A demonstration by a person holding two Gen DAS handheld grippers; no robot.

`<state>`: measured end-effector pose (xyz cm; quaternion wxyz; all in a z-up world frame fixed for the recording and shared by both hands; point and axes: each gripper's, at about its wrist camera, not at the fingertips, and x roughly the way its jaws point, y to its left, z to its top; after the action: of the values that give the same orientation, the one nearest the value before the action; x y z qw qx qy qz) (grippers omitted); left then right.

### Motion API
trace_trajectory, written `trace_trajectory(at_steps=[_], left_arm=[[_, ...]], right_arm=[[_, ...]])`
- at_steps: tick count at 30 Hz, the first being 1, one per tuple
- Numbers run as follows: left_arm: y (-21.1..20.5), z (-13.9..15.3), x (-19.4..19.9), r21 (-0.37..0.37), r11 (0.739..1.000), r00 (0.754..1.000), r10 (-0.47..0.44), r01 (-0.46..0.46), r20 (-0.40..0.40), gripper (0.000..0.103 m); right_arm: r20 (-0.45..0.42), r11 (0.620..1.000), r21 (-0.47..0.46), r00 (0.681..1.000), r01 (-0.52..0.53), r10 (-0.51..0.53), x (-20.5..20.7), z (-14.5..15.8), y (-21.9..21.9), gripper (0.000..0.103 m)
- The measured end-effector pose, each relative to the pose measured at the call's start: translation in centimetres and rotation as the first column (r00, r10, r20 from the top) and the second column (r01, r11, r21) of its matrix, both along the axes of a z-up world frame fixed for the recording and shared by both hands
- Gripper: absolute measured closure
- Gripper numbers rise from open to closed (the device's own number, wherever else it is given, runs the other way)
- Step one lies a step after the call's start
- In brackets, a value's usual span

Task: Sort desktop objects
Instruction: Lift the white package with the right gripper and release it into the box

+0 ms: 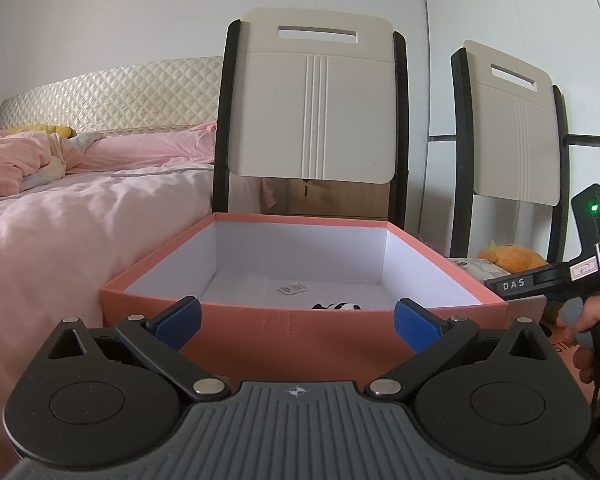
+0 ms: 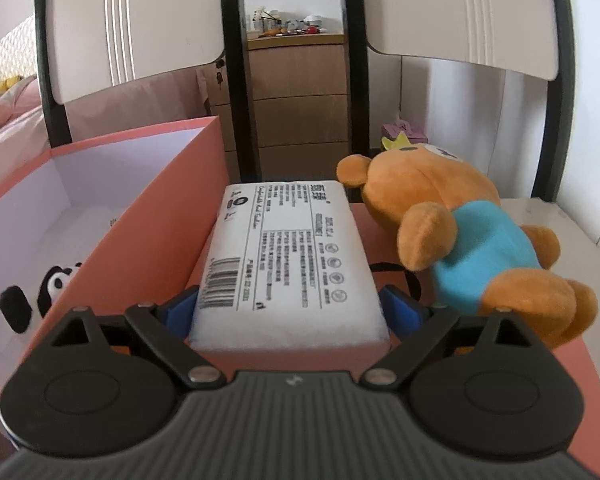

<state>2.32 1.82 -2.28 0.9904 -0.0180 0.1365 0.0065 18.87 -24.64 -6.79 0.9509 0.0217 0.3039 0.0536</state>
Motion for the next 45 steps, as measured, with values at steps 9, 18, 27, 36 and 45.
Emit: trace_trajectory(at_steps=[9, 18, 27, 36, 45], left_arm=[[0.1, 0.1, -0.1, -0.008, 1.000, 1.000, 0.002, -0.002, 0.006, 0.000], [0.7, 0.8, -0.5, -0.012, 1.000, 1.000, 0.011, -0.011, 0.027, 0.000], [1.1, 1.3, -0.9, -0.033, 0.999, 0.999, 0.013, -0.011, 0.051, 0.000], [2.3, 1.7, -0.9, -0.063, 0.997, 0.998, 0.046, -0.043, 0.052, 0.000], [3.2, 1.8, -0.7, -0.088, 0.995, 0.997, 0.060, -0.056, 0.038, 0.000]], right_arm=[[0.015, 0.999, 0.038, 1.000, -0.021, 0.021, 0.0, 0.7, 0.2, 0.017], [0.121, 0.999, 0.050, 0.993, -0.006, 0.000, -1.5, 3.8, 0.1, 0.017], [0.183, 0.994, 0.049, 0.980, -0.093, 0.082, -0.2, 9.9, 2.9, 0.017], [0.131, 0.970, -0.018, 0.961, -0.243, 0.243, 3.4, 12.1, 10.6, 0.017], [-0.117, 0.936, -0.086, 0.937, -0.340, 0.330, 8.2, 8.2, 17.9, 0.017]])
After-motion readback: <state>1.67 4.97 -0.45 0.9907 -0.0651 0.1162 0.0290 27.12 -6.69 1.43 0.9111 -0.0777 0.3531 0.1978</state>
